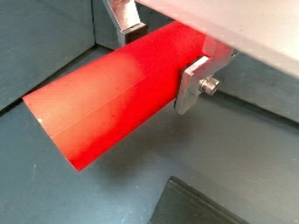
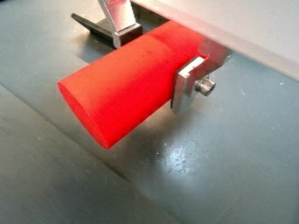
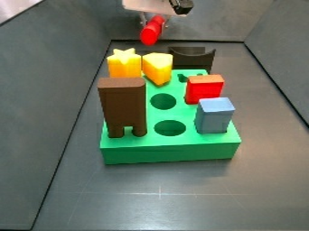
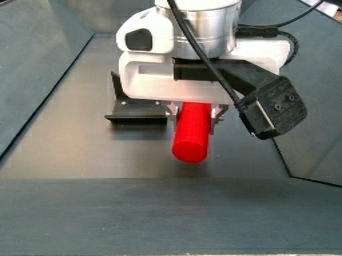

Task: Pick up the round object. Move up. Place the round object on the fixture. Regrasp the round object. Move to above the board. Insert the round object.
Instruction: Place the round object on the fixture.

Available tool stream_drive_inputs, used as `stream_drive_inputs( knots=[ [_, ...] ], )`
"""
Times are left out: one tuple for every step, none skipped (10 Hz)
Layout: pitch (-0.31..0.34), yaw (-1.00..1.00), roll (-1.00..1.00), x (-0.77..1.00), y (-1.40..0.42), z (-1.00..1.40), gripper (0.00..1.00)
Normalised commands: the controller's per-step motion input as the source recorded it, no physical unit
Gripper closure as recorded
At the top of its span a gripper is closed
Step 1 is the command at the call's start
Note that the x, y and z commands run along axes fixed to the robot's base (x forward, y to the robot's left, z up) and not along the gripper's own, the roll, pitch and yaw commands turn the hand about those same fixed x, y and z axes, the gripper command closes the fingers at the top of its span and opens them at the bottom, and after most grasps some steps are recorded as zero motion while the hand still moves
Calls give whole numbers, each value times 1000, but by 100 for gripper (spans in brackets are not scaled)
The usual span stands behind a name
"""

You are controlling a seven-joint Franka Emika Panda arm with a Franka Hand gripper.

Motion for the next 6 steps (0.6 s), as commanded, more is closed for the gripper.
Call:
stream_drive_inputs(
  knots=[
    [6,0,-2,-3,-2,1000,100],
    [20,-3,4,-14,-2,1000,100],
    [22,-5,12,-16,-1,1000,100],
    [27,-10,26,-21,-2,1000,100],
    [34,-10,36,-25,-1,1000,100],
    [41,-10,44,-27,-1,1000,100]
  ],
)
